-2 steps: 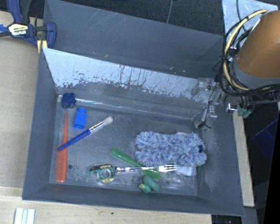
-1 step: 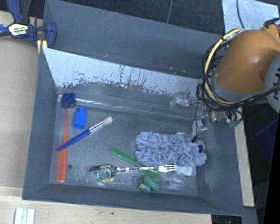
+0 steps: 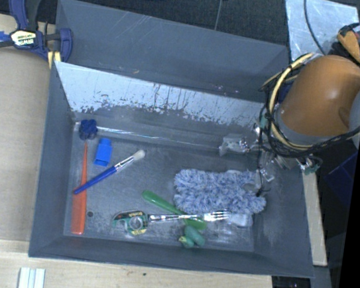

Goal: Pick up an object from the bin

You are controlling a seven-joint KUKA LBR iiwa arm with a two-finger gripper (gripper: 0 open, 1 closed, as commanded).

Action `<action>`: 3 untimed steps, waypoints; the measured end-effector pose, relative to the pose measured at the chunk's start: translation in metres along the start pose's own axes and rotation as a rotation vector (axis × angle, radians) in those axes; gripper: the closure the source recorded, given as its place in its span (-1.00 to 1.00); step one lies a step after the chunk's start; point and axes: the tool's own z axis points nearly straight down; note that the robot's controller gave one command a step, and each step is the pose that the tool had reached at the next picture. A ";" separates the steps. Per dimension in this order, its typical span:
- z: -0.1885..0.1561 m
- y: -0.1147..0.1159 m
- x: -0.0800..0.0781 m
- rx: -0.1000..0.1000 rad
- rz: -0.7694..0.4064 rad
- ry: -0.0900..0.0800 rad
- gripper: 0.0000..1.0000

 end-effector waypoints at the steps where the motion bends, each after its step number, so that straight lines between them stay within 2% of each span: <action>1: 0.043 -0.048 -0.001 0.002 -0.044 -0.005 -1.00; 2: 0.055 -0.019 0.016 0.008 -0.231 -0.009 -1.00; 3: 0.076 -0.026 0.029 -0.004 -0.355 -0.021 -1.00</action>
Offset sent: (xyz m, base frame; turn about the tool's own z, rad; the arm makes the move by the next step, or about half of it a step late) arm -0.0030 -0.0246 -0.0562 -0.2325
